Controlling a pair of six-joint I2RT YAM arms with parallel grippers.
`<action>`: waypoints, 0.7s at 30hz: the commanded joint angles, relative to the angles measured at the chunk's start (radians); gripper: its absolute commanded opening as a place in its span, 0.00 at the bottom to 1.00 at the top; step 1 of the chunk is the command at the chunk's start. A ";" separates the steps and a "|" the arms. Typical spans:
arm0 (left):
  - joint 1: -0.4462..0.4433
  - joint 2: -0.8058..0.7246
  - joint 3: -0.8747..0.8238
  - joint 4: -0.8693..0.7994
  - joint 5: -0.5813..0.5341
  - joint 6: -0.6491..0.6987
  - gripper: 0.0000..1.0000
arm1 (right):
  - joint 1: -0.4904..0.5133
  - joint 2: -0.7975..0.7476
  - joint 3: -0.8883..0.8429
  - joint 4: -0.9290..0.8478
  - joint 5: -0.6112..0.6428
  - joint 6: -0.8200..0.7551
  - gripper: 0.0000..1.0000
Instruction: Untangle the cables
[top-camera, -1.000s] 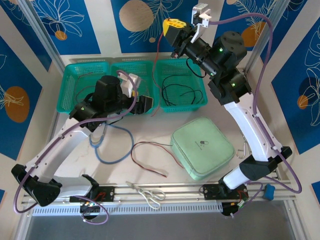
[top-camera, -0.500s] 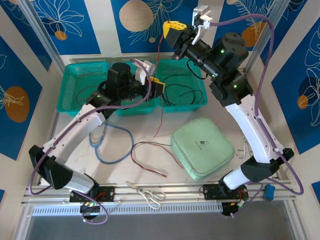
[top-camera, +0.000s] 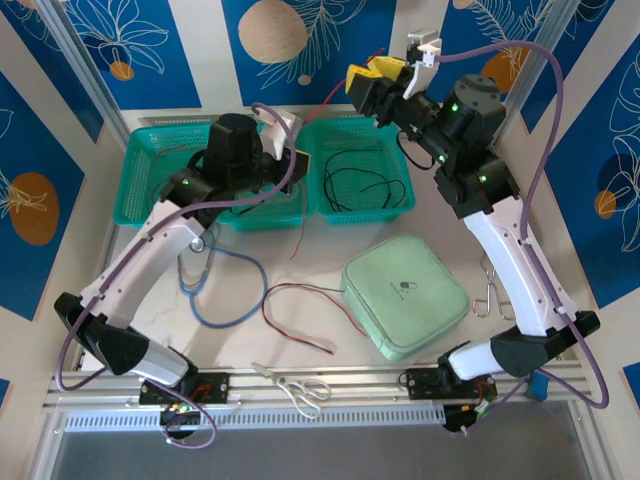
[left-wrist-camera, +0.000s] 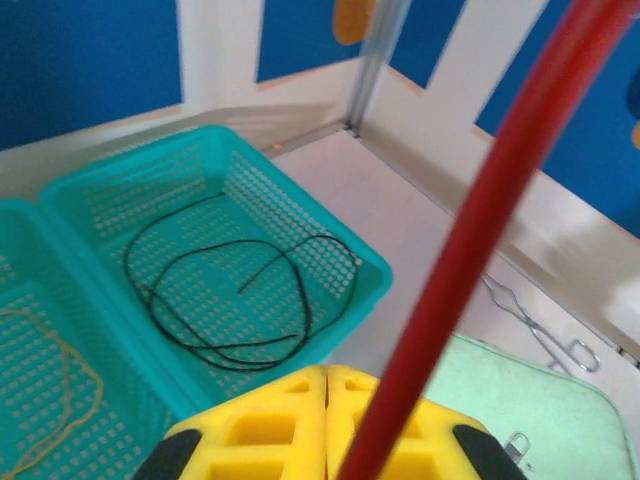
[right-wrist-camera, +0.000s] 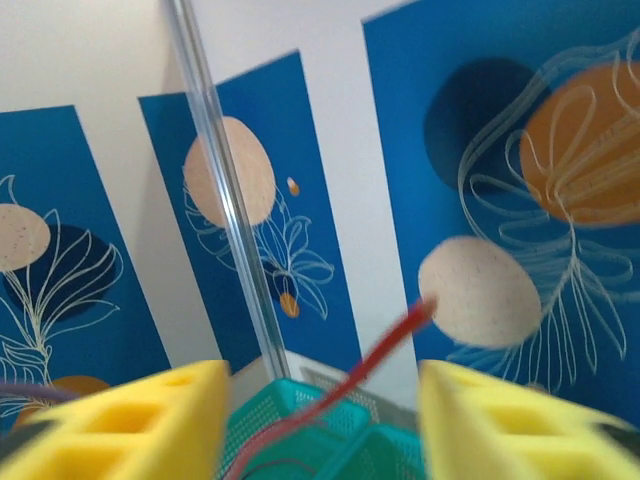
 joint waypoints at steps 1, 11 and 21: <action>0.071 0.049 0.129 -0.184 -0.088 -0.006 0.00 | -0.046 -0.065 -0.068 0.002 -0.003 0.042 0.67; 0.331 0.124 0.419 -0.285 -0.193 -0.007 0.00 | -0.186 -0.203 -0.246 0.023 -0.085 0.099 0.73; 0.523 0.291 0.613 -0.170 -0.240 0.100 0.00 | -0.229 -0.255 -0.349 0.027 -0.147 0.133 0.72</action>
